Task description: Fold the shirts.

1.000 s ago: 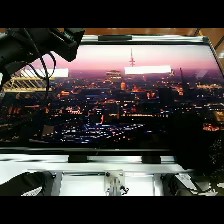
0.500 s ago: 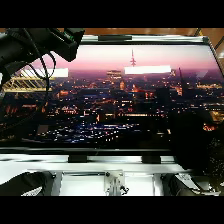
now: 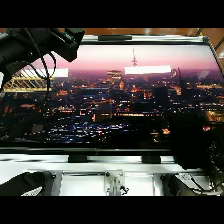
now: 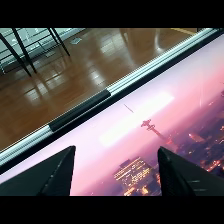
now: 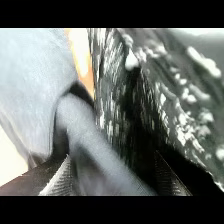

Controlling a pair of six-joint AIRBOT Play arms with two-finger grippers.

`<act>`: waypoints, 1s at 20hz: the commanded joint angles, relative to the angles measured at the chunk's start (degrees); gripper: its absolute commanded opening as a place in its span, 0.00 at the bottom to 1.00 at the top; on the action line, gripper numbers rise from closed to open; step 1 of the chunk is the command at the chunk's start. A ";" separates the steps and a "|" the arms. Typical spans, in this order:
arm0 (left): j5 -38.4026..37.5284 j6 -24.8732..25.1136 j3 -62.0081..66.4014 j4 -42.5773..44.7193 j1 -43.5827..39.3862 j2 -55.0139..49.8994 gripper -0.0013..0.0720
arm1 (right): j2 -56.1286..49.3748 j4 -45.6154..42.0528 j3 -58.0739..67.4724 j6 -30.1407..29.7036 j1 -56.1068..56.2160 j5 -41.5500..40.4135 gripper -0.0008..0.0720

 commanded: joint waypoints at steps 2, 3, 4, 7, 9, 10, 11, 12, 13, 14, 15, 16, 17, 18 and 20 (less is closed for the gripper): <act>0.02 -0.02 0.00 0.00 0.02 -0.50 0.84 | -0.46 -2.47 0.17 -1.97 0.04 0.44 0.86; 0.02 0.00 0.00 0.00 0.02 -0.57 0.84 | -0.44 -2.60 0.17 -2.43 0.04 1.77 0.86; 0.02 0.00 0.00 0.00 0.02 -0.61 0.84 | -0.44 -2.21 0.17 -2.40 0.04 3.06 0.86; 0.02 0.00 0.00 0.00 0.02 -0.98 0.84 | 0.31 -3.34 0.17 -2.47 0.04 6.64 0.86; 0.02 0.00 0.00 0.02 0.02 -1.31 0.84 | 1.20 -5.62 0.17 -2.45 0.04 8.28 0.86; 0.04 0.00 0.00 0.00 0.02 -1.44 0.84 | 1.40 -5.75 0.17 -2.45 0.04 9.81 0.86; 0.07 0.00 0.00 0.00 0.02 -1.55 0.84 | 1.40 -4.83 0.17 -2.49 0.04 12.50 0.86; 0.07 0.00 0.00 0.02 0.04 -1.62 0.84 | 1.27 -3.39 0.17 -2.64 0.04 16.33 0.86; 0.07 0.00 0.00 0.00 0.04 -1.68 0.84 | 1.14 -3.10 0.17 -2.67 0.04 19.65 0.86; 0.07 0.00 0.00 0.00 0.04 -1.73 0.84 | 1.09 -3.23 0.17 -2.67 0.04 22.60 0.86; 0.07 0.00 0.00 0.02 0.04 -1.73 0.84 | 1.11 -3.34 0.17 -2.78 0.04 24.72 0.86; 0.07 0.02 0.00 0.02 0.04 -1.73 0.84 | 1.11 -3.52 0.17 -3.30 0.04 26.75 0.86; 0.07 0.00 0.00 0.02 0.04 -1.73 0.84 | 1.11 -3.50 0.17 -3.26 0.04 29.16 0.86; 0.07 0.00 0.00 0.02 0.04 -1.73 0.84 | 1.11 -3.41 0.17 -3.23 0.04 31.26 0.86; 0.07 0.00 0.00 0.02 0.04 -1.73 0.84 | 1.09 -1.38 0.15 -3.21 0.04 34.71 0.86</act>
